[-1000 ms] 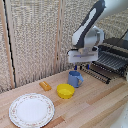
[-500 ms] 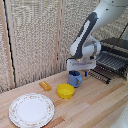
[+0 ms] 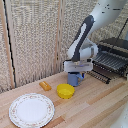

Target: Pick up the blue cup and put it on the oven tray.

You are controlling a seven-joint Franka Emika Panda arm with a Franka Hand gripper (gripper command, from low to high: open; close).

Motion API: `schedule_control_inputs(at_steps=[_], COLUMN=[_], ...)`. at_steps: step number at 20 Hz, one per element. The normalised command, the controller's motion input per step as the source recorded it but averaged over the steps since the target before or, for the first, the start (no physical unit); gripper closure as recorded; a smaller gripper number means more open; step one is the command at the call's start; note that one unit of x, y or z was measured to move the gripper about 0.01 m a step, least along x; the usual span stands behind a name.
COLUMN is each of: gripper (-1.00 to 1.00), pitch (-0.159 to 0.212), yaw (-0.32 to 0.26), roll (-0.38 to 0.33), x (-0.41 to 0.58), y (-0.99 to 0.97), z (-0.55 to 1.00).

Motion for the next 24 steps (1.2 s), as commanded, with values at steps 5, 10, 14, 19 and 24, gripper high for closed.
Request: schedule_control_inputs(at_steps=[5, 10, 14, 19, 24], gripper=[1.00, 1.00, 1.00, 1.00, 1.00], pitch=[-0.003, 0.000, 0.001, -0.017, -0.022], yaw=[0.000, -0.009, -0.064, -0.106, -0.121], roll=[-0.002, 0.000, -0.003, 0.000, -0.009], x=[-0.026, -0.080, 0.037, 0.268, 0.402], y=[0.09, 0.02, -0.22, -0.22, -0.16], z=[0.01, 0.23, 0.84, 0.98, 0.94])
